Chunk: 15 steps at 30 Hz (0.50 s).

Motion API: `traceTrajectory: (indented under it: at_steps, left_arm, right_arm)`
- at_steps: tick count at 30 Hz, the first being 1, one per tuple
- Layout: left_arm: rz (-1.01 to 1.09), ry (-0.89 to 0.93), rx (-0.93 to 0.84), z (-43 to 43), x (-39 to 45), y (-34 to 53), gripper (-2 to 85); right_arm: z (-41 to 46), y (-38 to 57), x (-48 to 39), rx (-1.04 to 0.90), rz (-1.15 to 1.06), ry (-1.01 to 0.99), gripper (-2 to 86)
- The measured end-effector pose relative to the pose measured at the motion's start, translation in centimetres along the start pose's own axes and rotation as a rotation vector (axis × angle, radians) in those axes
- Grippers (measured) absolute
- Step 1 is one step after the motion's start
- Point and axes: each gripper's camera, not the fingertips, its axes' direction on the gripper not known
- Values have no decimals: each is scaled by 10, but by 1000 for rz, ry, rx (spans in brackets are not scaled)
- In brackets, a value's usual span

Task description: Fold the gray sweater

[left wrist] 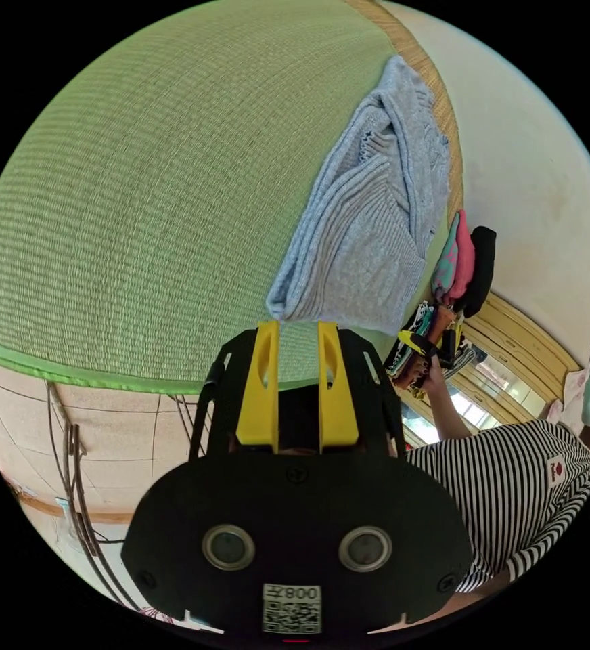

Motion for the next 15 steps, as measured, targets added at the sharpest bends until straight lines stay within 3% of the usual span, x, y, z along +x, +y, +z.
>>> traceTrajectory:
  at_steps: [7, 15]
  left_arm:
    - [-100, 251, 17, 28, -31, -5, 108]
    - [-168, 300, 75, 22, -43, 0, 53]
  right_arm:
    - [0, 5, 9, 14, 27, -54, 106]
    - [0, -1, 19, -56, 33, -84, 67]
